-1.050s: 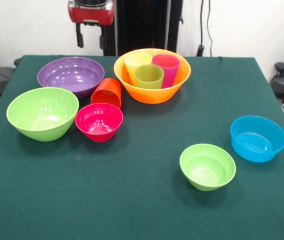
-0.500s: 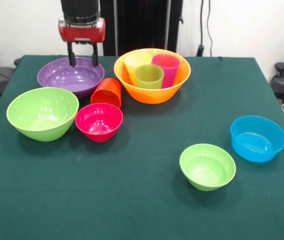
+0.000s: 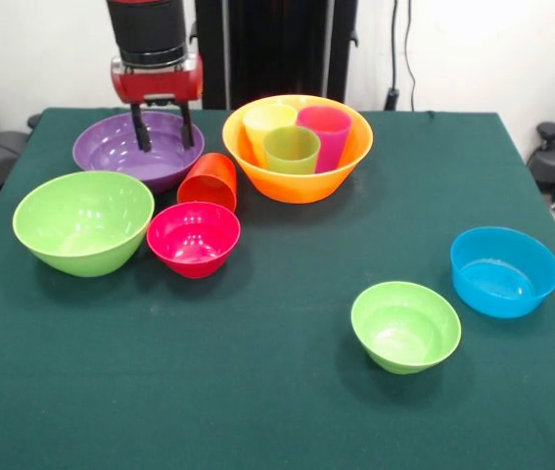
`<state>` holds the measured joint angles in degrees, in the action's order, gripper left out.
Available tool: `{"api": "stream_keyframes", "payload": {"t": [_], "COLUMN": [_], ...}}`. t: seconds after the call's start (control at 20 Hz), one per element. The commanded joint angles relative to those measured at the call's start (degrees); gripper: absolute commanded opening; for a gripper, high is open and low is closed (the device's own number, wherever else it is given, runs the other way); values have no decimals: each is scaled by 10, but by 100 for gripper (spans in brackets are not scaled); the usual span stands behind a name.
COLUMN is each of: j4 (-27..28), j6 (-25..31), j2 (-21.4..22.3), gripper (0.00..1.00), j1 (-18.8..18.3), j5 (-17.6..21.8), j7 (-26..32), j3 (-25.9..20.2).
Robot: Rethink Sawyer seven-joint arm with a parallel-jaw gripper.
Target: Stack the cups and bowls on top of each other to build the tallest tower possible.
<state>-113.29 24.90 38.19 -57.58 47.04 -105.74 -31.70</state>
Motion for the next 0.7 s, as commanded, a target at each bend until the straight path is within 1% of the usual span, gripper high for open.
{"api": "stream_keyframes", "payload": {"t": [0.05,0.15,0.35,0.45,0.7], "j4": [44,41,32,34,38], "j6": [25,19,20,23,13], "j2": [-18,-5,18,21,10], "gripper": [100,100,100,100,100], "j1": [0,5,-1,-2,-13], "j5": [78,94,108,115,138], "j7": [184,176,175,178,182], "j3": [-54,-55,-65,-69,-79]}}
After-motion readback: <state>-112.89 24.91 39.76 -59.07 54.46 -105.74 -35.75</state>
